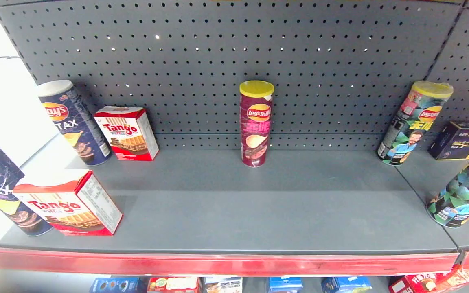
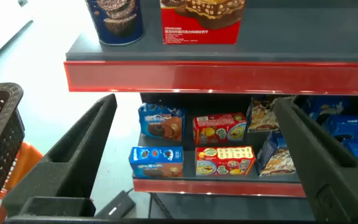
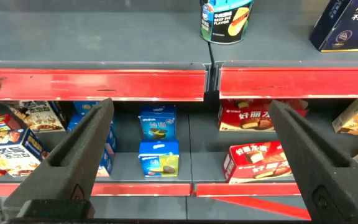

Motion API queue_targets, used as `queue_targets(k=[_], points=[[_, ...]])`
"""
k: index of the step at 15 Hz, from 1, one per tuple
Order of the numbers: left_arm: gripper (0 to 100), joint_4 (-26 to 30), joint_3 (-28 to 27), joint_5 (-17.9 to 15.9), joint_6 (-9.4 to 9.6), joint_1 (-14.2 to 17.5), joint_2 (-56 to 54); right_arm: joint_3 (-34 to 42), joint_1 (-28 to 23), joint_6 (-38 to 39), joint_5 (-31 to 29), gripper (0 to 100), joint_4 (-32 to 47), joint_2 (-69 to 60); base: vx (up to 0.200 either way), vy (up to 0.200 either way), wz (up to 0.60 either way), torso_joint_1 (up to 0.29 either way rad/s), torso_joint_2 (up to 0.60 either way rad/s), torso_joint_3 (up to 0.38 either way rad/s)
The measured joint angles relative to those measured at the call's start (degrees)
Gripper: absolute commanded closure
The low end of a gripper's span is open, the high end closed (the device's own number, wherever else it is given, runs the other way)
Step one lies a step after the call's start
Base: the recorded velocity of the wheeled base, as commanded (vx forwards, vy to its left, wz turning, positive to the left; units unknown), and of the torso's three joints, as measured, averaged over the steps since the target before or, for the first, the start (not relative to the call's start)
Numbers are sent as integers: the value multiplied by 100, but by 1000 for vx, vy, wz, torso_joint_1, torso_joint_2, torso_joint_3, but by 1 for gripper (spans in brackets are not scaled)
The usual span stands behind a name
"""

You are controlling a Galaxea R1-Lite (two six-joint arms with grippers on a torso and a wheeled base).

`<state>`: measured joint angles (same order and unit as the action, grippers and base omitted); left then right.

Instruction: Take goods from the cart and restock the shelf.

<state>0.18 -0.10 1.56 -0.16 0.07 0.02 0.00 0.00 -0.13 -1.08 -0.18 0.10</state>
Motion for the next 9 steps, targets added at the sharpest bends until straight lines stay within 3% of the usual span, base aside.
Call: queue_targets(k=[9], points=[[0,0,0,-9,11,0,0,0,0,2,-6,0,2,0,0,0,600,6,2,2]])
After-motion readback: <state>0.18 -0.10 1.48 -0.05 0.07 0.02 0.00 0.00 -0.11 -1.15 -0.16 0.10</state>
